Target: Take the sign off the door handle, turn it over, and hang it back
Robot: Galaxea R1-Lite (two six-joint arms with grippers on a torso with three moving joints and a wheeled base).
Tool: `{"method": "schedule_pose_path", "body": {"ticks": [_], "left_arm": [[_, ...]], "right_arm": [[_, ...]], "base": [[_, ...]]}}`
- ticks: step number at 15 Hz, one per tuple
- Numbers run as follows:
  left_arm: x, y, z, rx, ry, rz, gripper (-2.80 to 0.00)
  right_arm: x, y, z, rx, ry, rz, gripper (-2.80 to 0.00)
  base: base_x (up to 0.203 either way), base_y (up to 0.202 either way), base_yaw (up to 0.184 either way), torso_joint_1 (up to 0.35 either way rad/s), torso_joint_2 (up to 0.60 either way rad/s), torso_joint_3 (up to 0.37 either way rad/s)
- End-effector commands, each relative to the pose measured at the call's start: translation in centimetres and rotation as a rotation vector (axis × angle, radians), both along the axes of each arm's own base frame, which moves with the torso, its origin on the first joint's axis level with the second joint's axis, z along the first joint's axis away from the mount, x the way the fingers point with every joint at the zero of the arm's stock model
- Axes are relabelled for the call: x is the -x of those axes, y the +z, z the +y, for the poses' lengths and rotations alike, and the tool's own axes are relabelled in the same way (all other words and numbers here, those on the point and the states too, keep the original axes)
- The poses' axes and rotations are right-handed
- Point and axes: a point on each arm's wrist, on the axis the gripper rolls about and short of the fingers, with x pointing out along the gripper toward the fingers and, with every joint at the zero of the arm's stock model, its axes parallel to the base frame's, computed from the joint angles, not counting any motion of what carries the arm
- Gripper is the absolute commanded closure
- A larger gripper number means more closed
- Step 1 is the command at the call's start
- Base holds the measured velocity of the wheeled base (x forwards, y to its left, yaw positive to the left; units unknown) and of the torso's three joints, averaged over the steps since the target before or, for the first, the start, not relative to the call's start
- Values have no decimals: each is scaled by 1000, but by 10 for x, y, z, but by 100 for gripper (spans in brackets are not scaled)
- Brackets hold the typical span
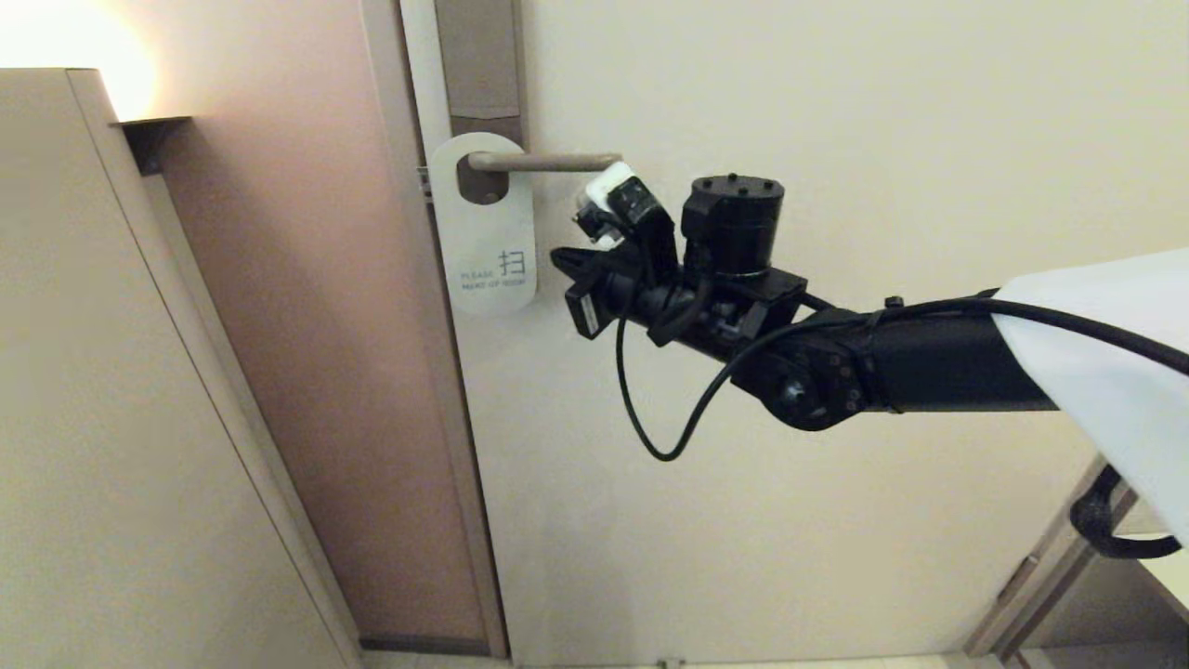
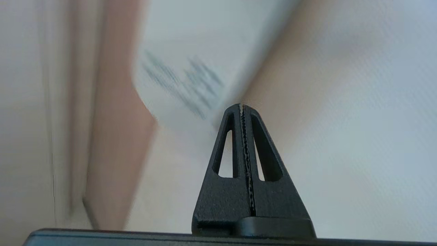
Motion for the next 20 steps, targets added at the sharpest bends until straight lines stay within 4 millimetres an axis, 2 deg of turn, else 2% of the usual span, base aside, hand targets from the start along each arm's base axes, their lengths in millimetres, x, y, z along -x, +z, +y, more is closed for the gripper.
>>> {"method": "schedule_pose_path", "body": {"ticks": [1,5,8,11,16,20], "left_arm": [[0,0,0,0,0,1,0],[0,0,0,0,0,1,0],[0,0,0,0,0,1,0],[0,0,0,0,0,0,0],[0,0,0,0,0,1,0],[0,0,0,0,0,1,0]], "right_arm": [[9,20,-24,5,-56,5,0],[29,42,-85,38,-192,62,0],[55,46,-133,55,-278,99,0],[93,49,-174,48,-349,113,0],[160,35,-231,-11,-489,158,0],[220,2,-255,-42,-554,204,0]], "base": [[0,0,0,0,0,0],[0,0,0,0,0,0],[0,0,0,0,0,0],[0,0,0,0,0,0],[0,0,0,0,0,0],[0,0,0,0,0,0]]}}
